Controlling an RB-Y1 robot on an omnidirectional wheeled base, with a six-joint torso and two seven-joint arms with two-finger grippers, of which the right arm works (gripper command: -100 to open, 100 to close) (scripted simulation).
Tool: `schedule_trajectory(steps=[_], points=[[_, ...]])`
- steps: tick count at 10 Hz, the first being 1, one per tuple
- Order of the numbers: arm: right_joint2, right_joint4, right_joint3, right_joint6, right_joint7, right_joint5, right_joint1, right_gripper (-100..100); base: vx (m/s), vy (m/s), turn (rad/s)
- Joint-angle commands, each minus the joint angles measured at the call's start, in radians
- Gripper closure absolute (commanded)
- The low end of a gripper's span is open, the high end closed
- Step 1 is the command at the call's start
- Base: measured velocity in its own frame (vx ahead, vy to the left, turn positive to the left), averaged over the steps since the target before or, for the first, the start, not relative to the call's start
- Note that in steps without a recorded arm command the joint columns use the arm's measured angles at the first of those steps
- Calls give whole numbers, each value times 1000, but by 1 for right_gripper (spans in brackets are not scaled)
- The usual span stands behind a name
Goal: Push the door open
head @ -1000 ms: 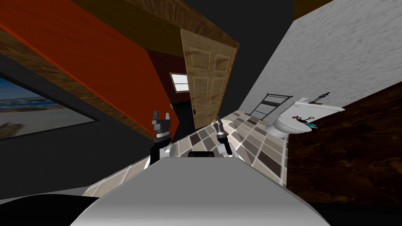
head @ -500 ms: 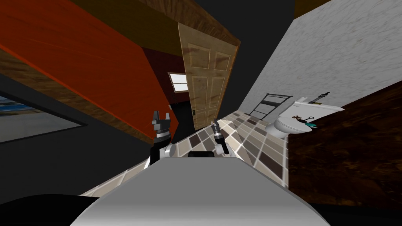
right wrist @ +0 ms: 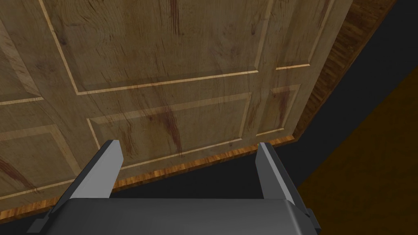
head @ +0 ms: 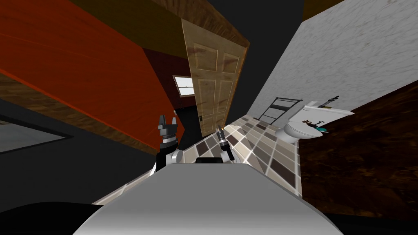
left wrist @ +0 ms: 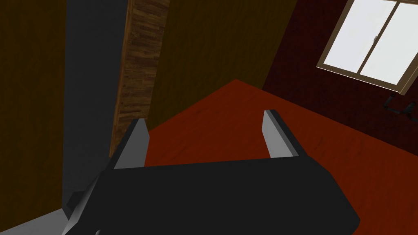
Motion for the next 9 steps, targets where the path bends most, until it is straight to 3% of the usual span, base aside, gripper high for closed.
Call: schedule_trajectory(steps=[1,8,9], points=[[-6,50,15,-10,-4,-2,-21,-100,101,25,-43],[-1,244,96,-48,2,1,-84,-100,93,21,-41],[-1,245,96,-48,2,1,-84,-100,79,11,-11]])
